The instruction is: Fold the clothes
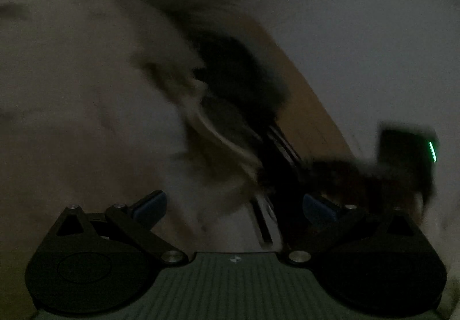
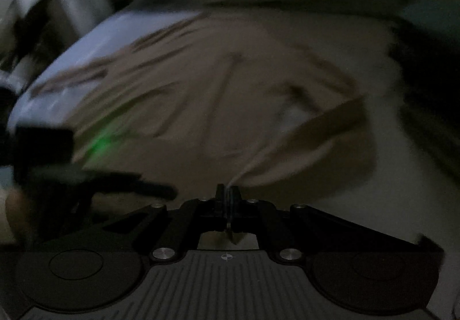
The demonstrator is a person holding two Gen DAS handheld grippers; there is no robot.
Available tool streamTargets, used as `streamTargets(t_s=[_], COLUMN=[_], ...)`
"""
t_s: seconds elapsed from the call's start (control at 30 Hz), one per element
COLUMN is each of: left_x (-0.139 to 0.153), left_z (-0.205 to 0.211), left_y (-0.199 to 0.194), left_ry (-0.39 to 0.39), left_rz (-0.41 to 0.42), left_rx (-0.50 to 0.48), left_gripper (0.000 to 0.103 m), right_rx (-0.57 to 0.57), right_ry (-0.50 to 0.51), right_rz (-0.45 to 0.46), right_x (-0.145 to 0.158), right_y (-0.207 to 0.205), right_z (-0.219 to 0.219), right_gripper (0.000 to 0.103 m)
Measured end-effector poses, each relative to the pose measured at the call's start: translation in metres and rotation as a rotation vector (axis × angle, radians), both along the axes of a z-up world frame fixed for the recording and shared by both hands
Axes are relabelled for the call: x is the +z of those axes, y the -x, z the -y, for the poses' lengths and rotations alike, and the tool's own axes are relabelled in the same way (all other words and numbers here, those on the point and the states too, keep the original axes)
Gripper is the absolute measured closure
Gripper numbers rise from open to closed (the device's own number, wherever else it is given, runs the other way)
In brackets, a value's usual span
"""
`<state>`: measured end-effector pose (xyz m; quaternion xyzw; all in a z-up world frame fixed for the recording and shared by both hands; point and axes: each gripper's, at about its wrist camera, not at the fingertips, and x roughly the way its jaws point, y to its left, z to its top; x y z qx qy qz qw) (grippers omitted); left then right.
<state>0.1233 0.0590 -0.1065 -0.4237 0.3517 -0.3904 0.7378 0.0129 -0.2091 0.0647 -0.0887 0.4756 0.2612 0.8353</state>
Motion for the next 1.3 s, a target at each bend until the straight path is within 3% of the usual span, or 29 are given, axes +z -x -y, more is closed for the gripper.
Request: streamTargets(t_s=[0.07, 0.13, 0.33, 0.4, 0.47, 0.5, 0.53, 0.67, 0.7, 0.87, 1.17, 1.3], left_x=[-0.016, -0.028, -0.032, -0.033, -0.036, -0.039, -0.041, -0.047, -0.049, -0.045, -0.037, -0.033], left_z=[-0.024, -0.034, -0.02, -0.014, -0.011, -0.009, -0.007, 0.0, 0.001, -0.004, -0.001, -0.002], left_y=[-0.007, -0.014, -0.021, -0.021, -0.023, -0.023, -0.022, -0.018, -0.017, -0.019, -0.024, -0.022], left_ry=[0.113, 0.162, 0.166, 0.161, 0.159, 0.166, 0.165, 0.127, 0.126, 0.115, 0.126, 0.144], left_rz=[-0.104, -0.178, -0.204, -0.213, -0.231, -0.247, -0.261, -0.28, -0.283, -0.281, -0.285, -0.303], left_rx=[0.039, 0.044, -0.03, -0.042, -0.038, -0.037, -0.037, -0.034, -0.031, -0.007, -0.012, -0.022], left_gripper=[0.0, 0.0, 0.0, 0.0, 0.016, 0.034, 0.043, 0.062, 0.077, 0.094, 0.096, 0.096], right_rx=[0.048, 0.096, 0.239, 0.236, 0.239, 0.238, 0.239, 0.233, 0.234, 0.255, 0.225, 0.146], right_ry=[0.03, 0.06, 0.15, 0.165, 0.182, 0.193, 0.205, 0.236, 0.246, 0.314, 0.352, 0.449], right_rz=[0.027, 0.053, 0.133, 0.156, 0.175, 0.19, 0.205, 0.242, 0.25, 0.328, 0.443, 0.483], right_x=[-0.006, -0.013, -0.032, -0.033, -0.035, -0.035, -0.036, -0.039, -0.043, -0.055, -0.055, -0.071], right_y=[0.006, 0.012, 0.03, 0.039, 0.048, 0.052, 0.055, 0.069, 0.071, 0.089, 0.138, 0.137], right_z=[-0.02, -0.041, -0.102, -0.105, -0.105, -0.105, -0.106, -0.107, -0.109, -0.118, -0.104, -0.083], right_gripper=[0.1, 0.1, 0.1, 0.1, 0.1, 0.1, 0.1, 0.1, 0.1, 0.094, 0.052, 0.05])
